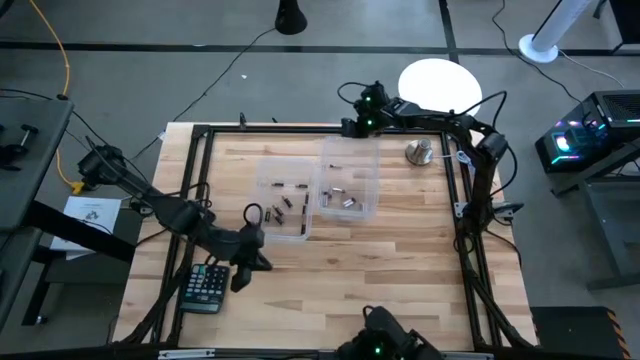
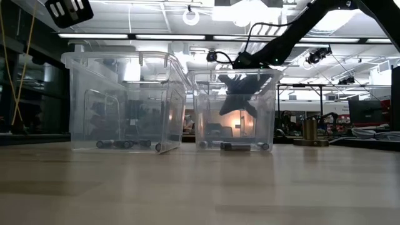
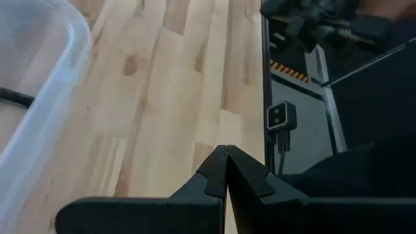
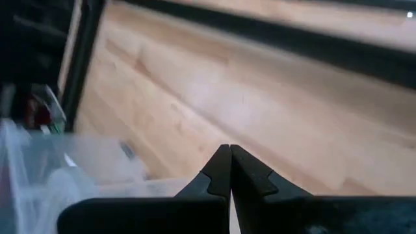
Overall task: Sort batteries
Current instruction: Adjust the transparent bins
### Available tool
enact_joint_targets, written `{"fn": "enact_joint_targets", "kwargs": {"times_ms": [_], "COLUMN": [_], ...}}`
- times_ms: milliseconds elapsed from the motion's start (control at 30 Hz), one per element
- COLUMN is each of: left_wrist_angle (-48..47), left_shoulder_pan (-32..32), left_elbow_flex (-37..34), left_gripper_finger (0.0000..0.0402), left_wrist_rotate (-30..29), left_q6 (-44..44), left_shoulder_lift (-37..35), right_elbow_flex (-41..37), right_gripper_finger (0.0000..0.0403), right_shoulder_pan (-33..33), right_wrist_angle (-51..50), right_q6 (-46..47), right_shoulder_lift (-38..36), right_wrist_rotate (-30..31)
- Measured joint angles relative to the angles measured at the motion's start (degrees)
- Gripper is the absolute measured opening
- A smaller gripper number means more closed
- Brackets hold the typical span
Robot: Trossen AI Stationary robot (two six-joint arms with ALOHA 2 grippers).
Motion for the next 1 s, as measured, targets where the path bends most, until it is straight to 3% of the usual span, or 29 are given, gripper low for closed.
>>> {"fn": "enact_joint_targets", "kwargs": {"times_ms": [200, 633, 733, 900, 1000], "left_wrist_angle": [-2.75, -2.55, -2.15, -5.35, -5.01], "left_shoulder_pan": [0.27, 5.05, 6.80, 9.64, 10.94], "left_elbow_flex": [0.00, 0.00, 0.00, 1.34, 5.89], "left_gripper_finger": [0.0000, 0.0000, 0.0000, 0.0000, 0.0000], "left_wrist_rotate": [-4.58, -5.07, -6.24, -3.39, -8.46], "left_q6": [3.11, 13.49, 16.56, 20.08, 25.21], "left_shoulder_lift": [0.99, 6.38, 6.12, 4.38, -0.80], "right_elbow_flex": [0.00, -0.02, -0.04, -0.04, -0.04], "right_gripper_finger": [0.0000, 0.0000, 0.0000, 0.0000, 0.0000], "right_shoulder_pan": [2.81, 7.19, 6.03, 4.08, 3.71], "right_wrist_angle": [-4.58, -5.57, -5.04, -5.61, -6.09], "right_q6": [-3.35, -4.18, -4.02, -4.31, -4.36], "right_shoulder_lift": [0.00, -1.13, -4.33, -12.57, -17.66], "right_wrist_rotate": [-0.08, -0.25, 0.10, 0.59, 0.88]}}
